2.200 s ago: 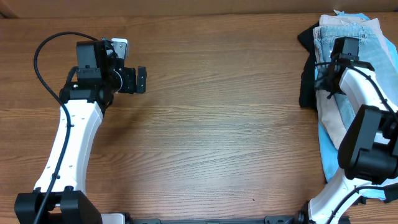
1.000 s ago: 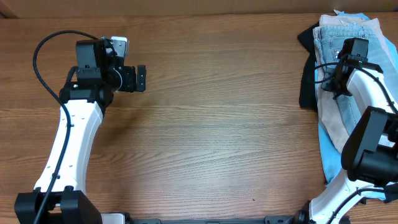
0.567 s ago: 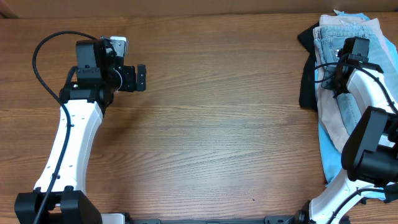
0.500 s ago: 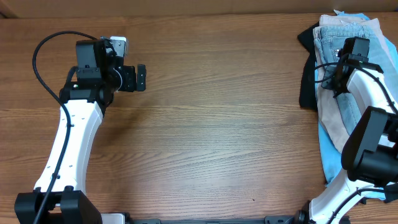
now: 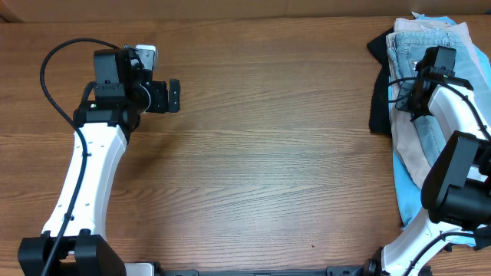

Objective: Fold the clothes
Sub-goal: 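Lower the right gripper and pinch the denim shorts' edge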

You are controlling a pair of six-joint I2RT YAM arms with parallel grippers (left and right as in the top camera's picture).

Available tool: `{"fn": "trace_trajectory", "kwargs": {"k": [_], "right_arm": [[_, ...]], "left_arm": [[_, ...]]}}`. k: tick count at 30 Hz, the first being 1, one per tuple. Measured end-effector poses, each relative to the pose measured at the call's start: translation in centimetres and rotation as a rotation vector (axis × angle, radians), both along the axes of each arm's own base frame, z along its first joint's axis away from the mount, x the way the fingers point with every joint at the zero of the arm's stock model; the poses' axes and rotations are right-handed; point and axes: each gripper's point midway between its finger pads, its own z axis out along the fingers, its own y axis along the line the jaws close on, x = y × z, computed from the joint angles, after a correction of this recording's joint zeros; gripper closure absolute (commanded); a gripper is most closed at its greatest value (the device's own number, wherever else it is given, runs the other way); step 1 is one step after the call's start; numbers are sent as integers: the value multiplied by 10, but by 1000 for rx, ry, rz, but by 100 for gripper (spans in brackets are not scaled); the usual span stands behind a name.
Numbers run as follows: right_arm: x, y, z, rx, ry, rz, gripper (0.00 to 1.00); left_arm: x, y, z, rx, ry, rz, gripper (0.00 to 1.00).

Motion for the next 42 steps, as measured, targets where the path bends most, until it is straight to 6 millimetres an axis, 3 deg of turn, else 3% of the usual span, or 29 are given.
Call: {"fn": "trace_trajectory", "kwargs": {"k": [8, 20, 28, 34, 42], "right_arm": [[-4, 0, -2, -10, 29, 29, 80], [-6, -1, 0, -26, 46, 60, 80], [6, -4, 21, -26, 9, 60, 85], [5, -4, 22, 3, 5, 60, 87], [7, 10, 20, 87, -10, 94, 72]], "left_arm": [[-2, 0, -2, 0, 14, 0, 0], [-3, 0, -3, -1, 16, 0, 0], [-3, 0, -3, -1, 16, 0, 0], [-3, 0, -3, -1, 16, 0, 0], [-4, 0, -3, -1, 21, 0, 0]]}}
